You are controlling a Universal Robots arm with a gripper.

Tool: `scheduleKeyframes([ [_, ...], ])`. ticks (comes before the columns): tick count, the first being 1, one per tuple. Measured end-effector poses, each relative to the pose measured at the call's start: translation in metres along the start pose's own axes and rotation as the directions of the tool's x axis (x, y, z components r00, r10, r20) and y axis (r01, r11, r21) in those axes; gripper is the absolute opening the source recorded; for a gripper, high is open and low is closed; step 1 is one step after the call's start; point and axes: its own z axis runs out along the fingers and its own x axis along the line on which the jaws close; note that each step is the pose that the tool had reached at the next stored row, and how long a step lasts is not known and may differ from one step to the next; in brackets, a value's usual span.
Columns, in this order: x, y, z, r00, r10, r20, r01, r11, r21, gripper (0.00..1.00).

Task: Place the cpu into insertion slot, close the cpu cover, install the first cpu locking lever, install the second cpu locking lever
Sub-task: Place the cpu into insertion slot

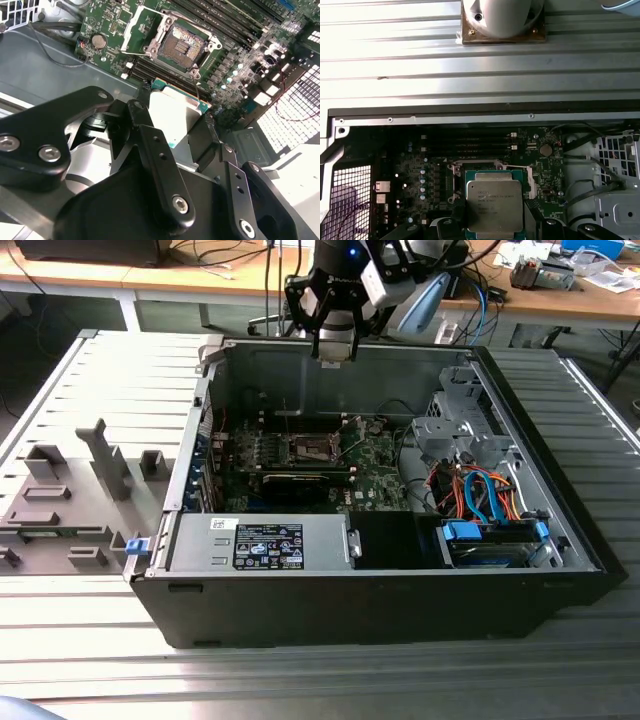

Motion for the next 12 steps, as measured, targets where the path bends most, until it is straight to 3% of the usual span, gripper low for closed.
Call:
scheduleKeyframes([
  [12, 0.0, -0.0005, 0.0024, 1.0, 0.0, 0.0, 0.0, 1.0, 0.0, 0.54],
])
